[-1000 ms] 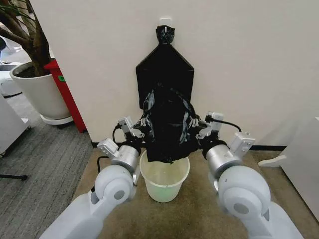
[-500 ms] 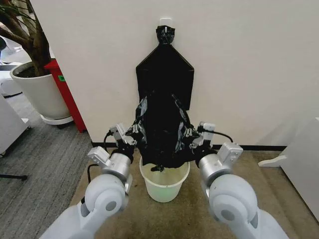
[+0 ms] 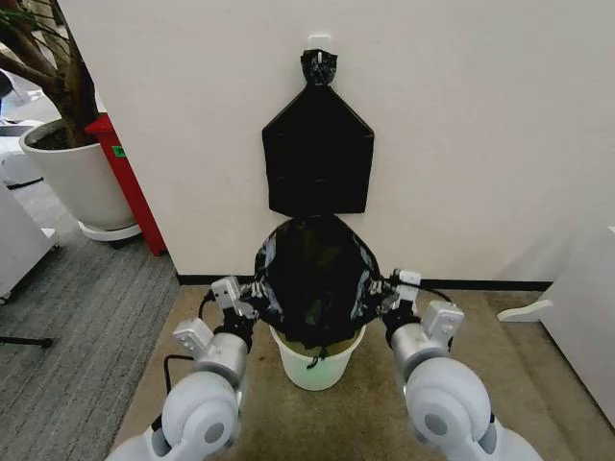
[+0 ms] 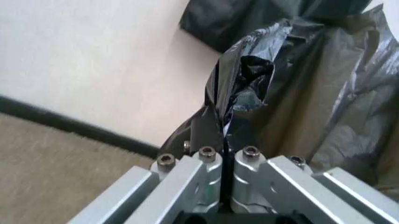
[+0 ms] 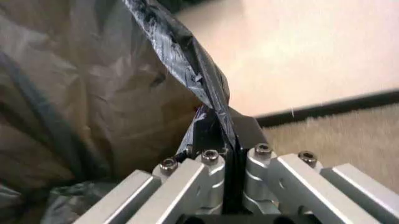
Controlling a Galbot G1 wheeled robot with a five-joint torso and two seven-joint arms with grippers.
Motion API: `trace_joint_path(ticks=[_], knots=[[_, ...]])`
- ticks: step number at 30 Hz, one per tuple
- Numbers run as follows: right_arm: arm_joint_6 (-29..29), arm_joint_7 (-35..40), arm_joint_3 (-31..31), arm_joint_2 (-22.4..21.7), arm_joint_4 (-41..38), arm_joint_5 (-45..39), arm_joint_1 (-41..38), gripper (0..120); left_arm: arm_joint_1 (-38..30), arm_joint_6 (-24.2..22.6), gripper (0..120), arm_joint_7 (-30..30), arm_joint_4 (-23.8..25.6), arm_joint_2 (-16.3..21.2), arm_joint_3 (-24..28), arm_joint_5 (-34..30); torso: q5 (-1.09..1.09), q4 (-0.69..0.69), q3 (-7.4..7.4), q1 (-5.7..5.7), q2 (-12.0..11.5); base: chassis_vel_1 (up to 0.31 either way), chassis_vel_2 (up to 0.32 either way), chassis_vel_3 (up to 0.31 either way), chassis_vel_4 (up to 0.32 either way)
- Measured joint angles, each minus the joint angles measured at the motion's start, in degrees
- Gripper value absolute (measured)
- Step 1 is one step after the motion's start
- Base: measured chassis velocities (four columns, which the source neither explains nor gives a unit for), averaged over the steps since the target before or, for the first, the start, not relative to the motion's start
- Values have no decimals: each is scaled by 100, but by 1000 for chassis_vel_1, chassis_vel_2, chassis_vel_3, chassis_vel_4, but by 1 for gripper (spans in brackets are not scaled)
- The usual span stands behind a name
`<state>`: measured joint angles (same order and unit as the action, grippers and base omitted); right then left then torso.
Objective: Place the garbage bag over the trash bin.
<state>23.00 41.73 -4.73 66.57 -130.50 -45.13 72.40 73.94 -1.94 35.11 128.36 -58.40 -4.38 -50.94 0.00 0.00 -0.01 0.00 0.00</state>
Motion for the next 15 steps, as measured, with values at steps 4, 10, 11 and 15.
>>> trace_joint_path(ticks=[4, 10, 11, 15], knots=[[-18, 5, 62, 18, 163, 39, 121, 0, 121, -130, 0, 93, -11, -13, -45, 45, 0, 0, 0, 0, 0, 0, 0, 0, 0], [-38, -4, 100, -61, 346, 110, 404, 0, 483, -471, 0, 255, 54, 59, -127, 145, 0, 0, 0, 0, 0, 0, 0, 0, 0], [-38, -4, 100, -61, 346, 110, 404, 0, 483, -471, 0, 255, 54, 59, -127, 145, 0, 0, 0, 0, 0, 0, 0, 0, 0], [-96, -63, 174, -52, 557, 231, 511, 0, 582, -475, 0, 252, -112, 45, -124, 254, 0, 0, 0, 0, 0, 0, 0, 0, 0]])
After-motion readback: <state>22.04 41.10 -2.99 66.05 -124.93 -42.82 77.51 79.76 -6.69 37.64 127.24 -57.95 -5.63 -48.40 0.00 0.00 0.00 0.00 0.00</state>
